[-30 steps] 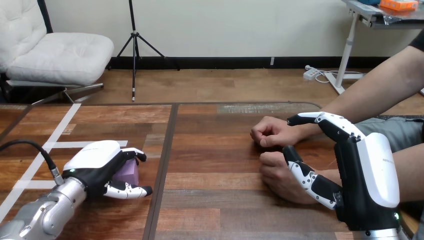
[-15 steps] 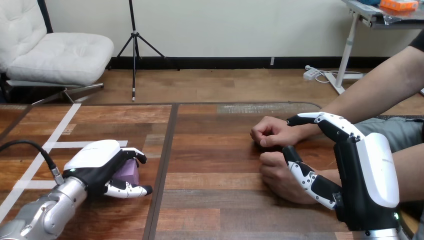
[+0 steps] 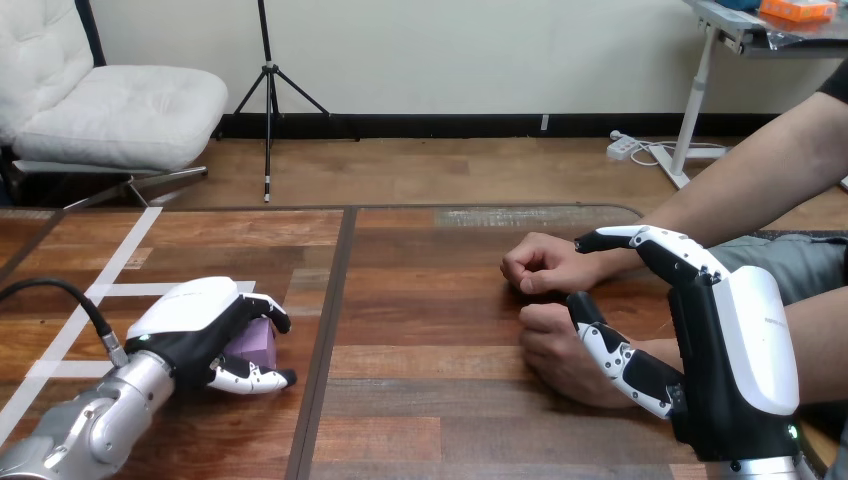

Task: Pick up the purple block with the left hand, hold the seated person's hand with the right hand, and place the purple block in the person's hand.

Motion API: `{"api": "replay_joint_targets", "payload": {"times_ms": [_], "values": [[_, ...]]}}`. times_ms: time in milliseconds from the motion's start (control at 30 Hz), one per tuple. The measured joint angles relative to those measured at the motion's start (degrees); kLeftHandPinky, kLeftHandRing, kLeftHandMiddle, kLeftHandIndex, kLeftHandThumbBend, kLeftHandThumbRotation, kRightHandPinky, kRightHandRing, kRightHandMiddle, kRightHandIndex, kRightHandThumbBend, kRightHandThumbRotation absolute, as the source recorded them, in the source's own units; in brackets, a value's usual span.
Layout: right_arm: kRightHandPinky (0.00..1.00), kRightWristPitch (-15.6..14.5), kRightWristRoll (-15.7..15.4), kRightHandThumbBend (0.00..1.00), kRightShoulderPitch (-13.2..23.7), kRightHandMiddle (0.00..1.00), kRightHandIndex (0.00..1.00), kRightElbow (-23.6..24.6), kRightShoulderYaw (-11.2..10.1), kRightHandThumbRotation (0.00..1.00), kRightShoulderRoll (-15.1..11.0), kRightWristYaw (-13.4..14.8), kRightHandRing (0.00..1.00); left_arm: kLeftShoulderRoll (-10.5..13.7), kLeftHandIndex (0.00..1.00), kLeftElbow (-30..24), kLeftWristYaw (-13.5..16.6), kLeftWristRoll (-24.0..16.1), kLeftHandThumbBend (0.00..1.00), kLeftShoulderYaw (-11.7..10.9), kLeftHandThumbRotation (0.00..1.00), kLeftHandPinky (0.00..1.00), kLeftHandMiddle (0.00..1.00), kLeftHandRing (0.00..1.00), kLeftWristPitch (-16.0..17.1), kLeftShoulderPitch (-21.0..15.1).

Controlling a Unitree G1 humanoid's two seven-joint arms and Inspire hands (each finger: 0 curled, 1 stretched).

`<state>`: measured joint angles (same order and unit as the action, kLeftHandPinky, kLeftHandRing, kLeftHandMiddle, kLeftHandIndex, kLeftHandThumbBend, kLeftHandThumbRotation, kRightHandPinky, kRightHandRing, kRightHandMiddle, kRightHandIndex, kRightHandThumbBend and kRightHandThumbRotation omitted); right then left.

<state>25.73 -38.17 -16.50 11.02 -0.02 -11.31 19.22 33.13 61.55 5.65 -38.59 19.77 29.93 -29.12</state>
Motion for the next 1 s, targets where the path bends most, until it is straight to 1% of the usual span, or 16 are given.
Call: {"api": "replay_joint_targets", "payload": {"times_ms": [33,100,267,300,533,833,1000], "values": [[0.75,0.00,0.00,0.37,0.00,0.69,0.64,0.00,0.00,0.00,0.00,0.00,0.75,-0.05,0.60,0.04,0.03,0.00,0.53,0.00,0.14,0.46,0.57,0.51,-0.13,-0.06],[0.75,-0.01,0.01,0.37,0.00,0.69,0.64,0.00,0.00,0.00,0.00,-0.01,0.76,-0.15,0.58,0.14,0.14,0.00,0.52,0.00,0.12,0.45,0.56,0.50,-0.31,-0.14],[0.75,-0.08,0.09,0.37,0.00,0.69,0.64,0.03,-0.01,0.00,-0.01,-0.36,0.76,-0.39,0.54,0.64,1.00,0.05,0.51,0.00,0.09,0.44,0.54,0.49,-0.30,-0.24],[0.75,-0.08,0.10,0.36,-0.04,0.70,0.64,0.03,-0.01,0.00,-0.04,-0.46,0.76,-0.46,0.52,0.76,1.55,0.39,0.50,-0.05,0.08,0.43,0.53,0.48,-0.22,-0.30],[0.74,-0.08,0.11,0.36,-0.07,0.69,0.64,0.04,-0.05,0.00,-0.14,-0.46,0.76,-0.45,0.48,1.09,2.12,0.97,0.51,-0.08,0.10,0.40,0.50,0.45,0.56,-0.57],[0.73,-0.08,0.12,0.35,-0.08,0.69,0.64,0.03,-0.07,0.02,-0.16,-0.46,0.75,-0.54,0.48,1.89,2.76,1.27,0.53,-0.08,0.12,0.39,0.49,0.44,1.74,-0.56],[0.73,-0.08,0.13,0.35,-0.08,0.69,0.64,0.04,-0.07,0.02,-0.17,-0.47,0.75,-0.72,0.48,2.49,4.05,1.37,0.54,-0.07,0.10,0.40,0.49,0.44,2.11,-0.56]]}}
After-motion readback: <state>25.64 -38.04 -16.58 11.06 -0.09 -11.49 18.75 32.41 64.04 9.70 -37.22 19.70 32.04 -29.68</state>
